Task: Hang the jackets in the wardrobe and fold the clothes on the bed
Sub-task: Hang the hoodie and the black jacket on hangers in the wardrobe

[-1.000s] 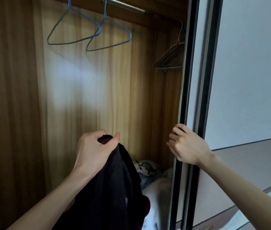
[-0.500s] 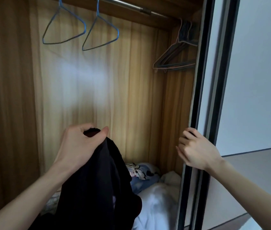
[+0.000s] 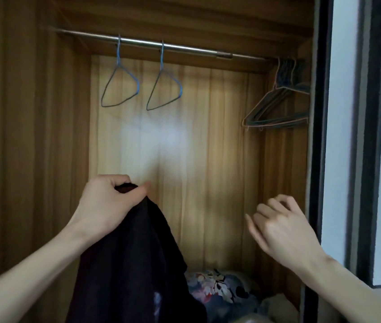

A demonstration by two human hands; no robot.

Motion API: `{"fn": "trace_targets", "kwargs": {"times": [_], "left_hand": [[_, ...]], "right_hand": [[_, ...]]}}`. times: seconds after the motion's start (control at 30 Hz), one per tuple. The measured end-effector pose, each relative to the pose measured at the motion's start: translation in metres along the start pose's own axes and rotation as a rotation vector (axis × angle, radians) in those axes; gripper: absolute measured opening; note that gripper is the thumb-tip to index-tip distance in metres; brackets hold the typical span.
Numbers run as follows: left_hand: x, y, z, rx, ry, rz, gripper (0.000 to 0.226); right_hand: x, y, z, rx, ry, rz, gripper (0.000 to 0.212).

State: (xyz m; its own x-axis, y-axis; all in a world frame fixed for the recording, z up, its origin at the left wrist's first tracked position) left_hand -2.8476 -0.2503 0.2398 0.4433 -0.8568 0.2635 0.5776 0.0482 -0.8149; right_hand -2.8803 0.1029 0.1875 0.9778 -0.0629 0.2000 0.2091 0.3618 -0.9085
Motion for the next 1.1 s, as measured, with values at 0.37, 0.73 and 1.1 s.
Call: {"fn": "trace_targets", "kwargs": {"times": [0.37,0.73,1.1], "left_hand": [[0.053,-0.054,0.006,-0.066,-0.203,0.045,0.060],[0.097,-0.094,-0.004,-0.091,-0.332,0.045,0.058],[0.122,-0.115,-0.022,0.042,-0.341,-0.135,0.066]], "right_hand": [[0.054,-0.269,-0.116,-0.245,-0.599,0.198,0.025],[0.009,-0.408,-0.189,-0.487,-0.455,-0.422,0.036],[-0.026,-0.439,-0.219,-0.799,-1.021,-0.286,0.027]]}}
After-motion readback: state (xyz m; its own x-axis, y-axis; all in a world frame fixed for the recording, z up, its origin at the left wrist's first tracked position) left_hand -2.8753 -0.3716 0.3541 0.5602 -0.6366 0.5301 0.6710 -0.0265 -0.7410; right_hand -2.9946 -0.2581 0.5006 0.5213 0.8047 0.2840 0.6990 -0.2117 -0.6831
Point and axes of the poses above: each hand's wrist, its own y-axis away from the middle knuckle, its own x-axis out of the back of the hand, z = x × y, the point moved 1 cm from there along -y, towards the middle knuckle, and after that the axes turned 12 degrees about -x, right-handed, at the moved point
